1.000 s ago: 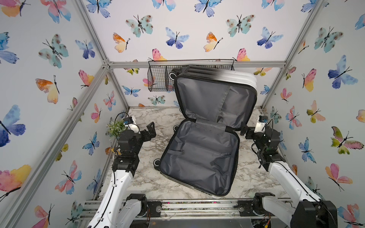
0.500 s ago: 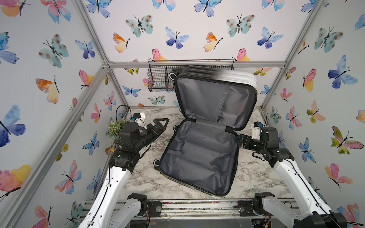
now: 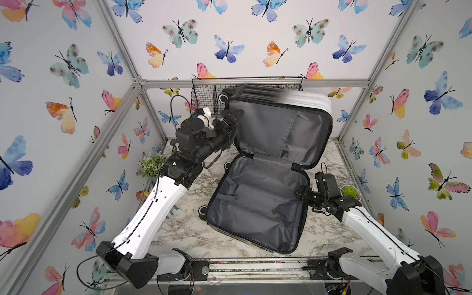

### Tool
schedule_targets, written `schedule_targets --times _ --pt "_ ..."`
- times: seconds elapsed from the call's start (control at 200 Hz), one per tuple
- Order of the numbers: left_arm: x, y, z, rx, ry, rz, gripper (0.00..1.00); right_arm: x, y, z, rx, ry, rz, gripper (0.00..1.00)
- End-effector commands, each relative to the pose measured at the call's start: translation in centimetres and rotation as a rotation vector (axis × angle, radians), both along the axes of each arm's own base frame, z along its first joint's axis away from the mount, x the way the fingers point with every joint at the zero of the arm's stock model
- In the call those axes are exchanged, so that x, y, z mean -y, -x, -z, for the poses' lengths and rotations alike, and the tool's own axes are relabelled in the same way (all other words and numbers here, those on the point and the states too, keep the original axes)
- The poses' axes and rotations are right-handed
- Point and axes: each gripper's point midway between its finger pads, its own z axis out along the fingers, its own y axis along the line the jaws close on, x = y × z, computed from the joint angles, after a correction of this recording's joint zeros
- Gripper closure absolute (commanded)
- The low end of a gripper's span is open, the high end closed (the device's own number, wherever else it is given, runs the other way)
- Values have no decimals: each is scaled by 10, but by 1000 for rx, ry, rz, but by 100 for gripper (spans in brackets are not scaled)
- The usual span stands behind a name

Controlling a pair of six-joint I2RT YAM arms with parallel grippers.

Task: Close the suitcase zippers
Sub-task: Close the suitcase at the center of the board.

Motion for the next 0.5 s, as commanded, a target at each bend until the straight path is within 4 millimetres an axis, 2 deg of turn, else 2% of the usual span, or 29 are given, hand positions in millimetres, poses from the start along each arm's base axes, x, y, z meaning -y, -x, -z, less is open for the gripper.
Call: schedule_targets --times 0.0,0.225,0.405,0.496 --pt "14 -14 -25 36 42 -4 3 -14 -9 -2 20 -67 33 39" --pt "40 -44 -42 75 56 30 7 -19 -11 3 10 -65 54 52" --pt "58 -71 -39 58 19 37 13 -21 -14 1 16 -53 66 64" --pt "64 -81 -31 32 14 34 20 -24 -15 0 20 -59 64 68"
